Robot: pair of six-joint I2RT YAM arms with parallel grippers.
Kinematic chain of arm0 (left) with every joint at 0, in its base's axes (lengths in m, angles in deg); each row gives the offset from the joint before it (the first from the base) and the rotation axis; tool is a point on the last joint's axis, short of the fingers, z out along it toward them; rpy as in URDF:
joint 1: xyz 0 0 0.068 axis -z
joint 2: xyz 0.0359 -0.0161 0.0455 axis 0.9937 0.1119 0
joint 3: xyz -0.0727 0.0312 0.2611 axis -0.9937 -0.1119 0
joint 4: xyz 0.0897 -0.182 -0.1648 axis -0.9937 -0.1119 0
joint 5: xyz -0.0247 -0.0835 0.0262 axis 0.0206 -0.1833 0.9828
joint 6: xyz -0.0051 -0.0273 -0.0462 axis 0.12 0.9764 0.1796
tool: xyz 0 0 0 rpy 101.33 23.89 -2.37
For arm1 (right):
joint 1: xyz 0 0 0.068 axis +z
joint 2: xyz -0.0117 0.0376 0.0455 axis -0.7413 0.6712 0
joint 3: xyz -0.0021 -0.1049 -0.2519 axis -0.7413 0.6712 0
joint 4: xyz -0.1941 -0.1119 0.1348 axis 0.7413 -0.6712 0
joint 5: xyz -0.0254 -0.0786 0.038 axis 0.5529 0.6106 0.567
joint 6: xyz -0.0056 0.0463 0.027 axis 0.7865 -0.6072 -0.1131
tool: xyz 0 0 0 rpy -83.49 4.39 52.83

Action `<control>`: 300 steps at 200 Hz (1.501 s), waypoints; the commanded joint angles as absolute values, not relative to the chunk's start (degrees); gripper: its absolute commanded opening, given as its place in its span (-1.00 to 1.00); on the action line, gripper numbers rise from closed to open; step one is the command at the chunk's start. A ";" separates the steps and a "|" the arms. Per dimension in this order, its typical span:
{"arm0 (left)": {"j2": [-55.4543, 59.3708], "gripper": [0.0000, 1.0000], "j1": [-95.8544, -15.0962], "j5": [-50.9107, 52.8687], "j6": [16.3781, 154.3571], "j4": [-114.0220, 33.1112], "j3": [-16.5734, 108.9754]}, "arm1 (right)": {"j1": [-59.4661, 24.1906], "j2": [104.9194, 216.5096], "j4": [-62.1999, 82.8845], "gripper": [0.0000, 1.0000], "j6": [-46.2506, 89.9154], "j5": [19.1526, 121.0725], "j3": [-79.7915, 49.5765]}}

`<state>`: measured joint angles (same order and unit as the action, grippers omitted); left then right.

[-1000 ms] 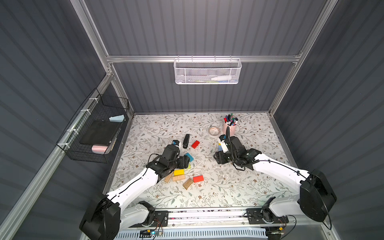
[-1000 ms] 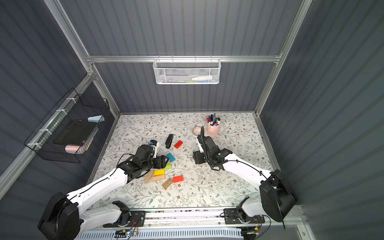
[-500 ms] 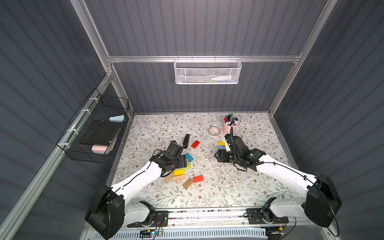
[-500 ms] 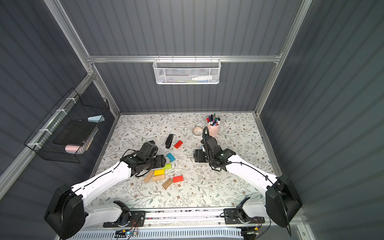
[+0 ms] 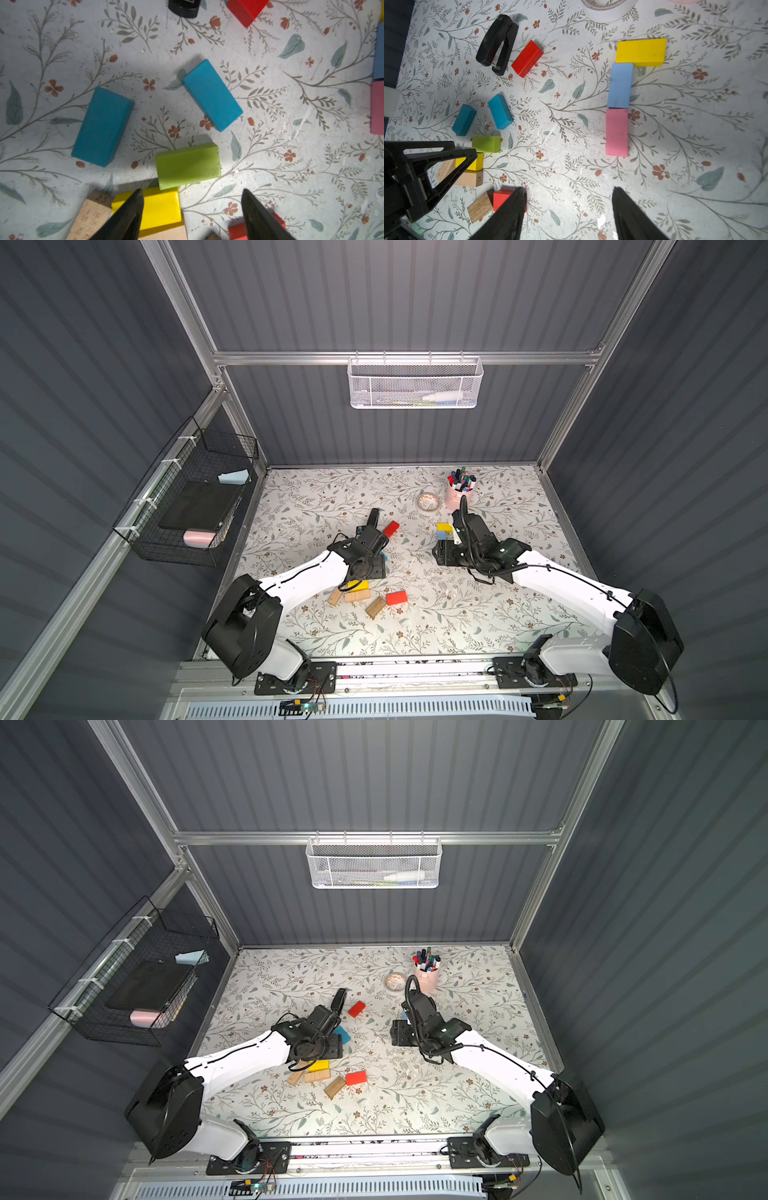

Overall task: Assemble the letter c with building blocks
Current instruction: Pick up the building block from the center of the board.

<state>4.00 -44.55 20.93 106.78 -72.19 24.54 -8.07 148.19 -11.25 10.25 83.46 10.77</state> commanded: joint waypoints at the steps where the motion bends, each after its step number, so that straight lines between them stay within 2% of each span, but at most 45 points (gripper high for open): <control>1: 4.85 0.47 -44.30 22.33 108.01 -73.85 26.04 | -7.78 146.82 -12.16 0.38 9.43 85.29 11.86; 81: 9.60 0.52 -44.21 20.24 108.43 -73.48 27.48 | -7.85 145.85 -12.09 0.43 9.62 87.45 12.43; 200: 14.62 0.44 -44.23 18.05 107.04 -72.24 29.40 | -8.38 142.51 -12.52 0.44 10.74 88.78 13.26; 264: 14.89 0.12 -44.21 18.14 106.16 -72.50 29.88 | -8.89 143.30 -12.16 0.42 10.58 88.75 13.66; 300: 12.01 0.01 -44.20 16.73 105.59 -72.18 30.44 | -12.16 142.56 -11.26 0.41 9.52 83.86 14.93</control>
<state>14.56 -44.55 17.98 106.67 -71.86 28.67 -9.67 142.98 -11.43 10.66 86.87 13.35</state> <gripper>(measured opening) 0.576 0.708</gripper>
